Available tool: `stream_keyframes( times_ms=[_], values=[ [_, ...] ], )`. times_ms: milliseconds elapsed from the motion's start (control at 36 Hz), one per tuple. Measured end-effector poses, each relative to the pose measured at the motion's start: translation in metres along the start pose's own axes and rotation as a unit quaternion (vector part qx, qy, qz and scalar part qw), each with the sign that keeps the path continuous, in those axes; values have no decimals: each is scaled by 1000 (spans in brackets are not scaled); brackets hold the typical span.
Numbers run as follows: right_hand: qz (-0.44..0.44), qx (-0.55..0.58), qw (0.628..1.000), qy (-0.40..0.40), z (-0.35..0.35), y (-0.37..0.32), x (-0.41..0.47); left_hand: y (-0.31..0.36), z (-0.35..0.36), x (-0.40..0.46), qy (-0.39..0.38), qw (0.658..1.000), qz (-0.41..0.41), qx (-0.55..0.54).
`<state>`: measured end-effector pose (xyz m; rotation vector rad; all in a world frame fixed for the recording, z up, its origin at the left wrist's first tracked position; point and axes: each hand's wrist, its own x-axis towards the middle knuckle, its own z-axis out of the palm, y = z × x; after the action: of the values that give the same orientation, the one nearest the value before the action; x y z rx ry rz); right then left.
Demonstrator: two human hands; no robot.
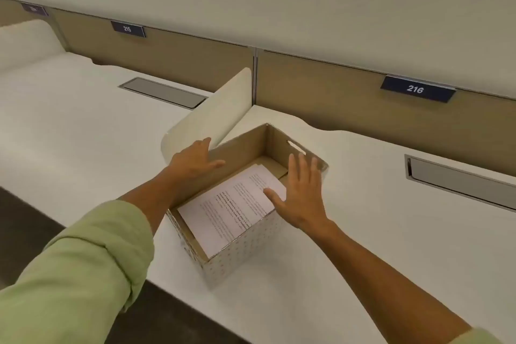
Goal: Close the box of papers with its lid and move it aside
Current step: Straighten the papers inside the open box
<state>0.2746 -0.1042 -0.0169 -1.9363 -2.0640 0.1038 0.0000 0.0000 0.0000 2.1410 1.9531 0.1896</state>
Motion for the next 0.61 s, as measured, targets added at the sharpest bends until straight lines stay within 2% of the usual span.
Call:
stream_keyframes(
  times_ms=[83, 139, 194, 250, 306, 333, 444, 611],
  values=[
    [71, 60, 996, 2, 11, -6, -9, -4, 4, 2, 10, 1000, -19, 22],
    [131, 163, 978, -15, 19, -13, -17, -8, 8, 2, 8, 999, -41, 16],
    [209, 302, 930, -33, 24, -21, -23, -11, 12, 2, 3, 998, -58, 14],
    [275, 439, 854, -40, 27, -27, -30, -14, 13, 1, -8, 997, -77, 22],
    [315, 526, 788, -55, 31, -35, -41, -16, 14, 0, -9, 996, -86, 31],
    [321, 547, 770, -67, 33, -39, -46, -17, 15, 0, -9, 995, -89, 34],
    [306, 578, 750, -98, 42, -55, -59, -18, 13, 2, -3, 996, -80, 43],
    [298, 612, 726, -101, 47, -63, -62, -24, 17, 1, 27, 998, -50, 10]
  ],
)
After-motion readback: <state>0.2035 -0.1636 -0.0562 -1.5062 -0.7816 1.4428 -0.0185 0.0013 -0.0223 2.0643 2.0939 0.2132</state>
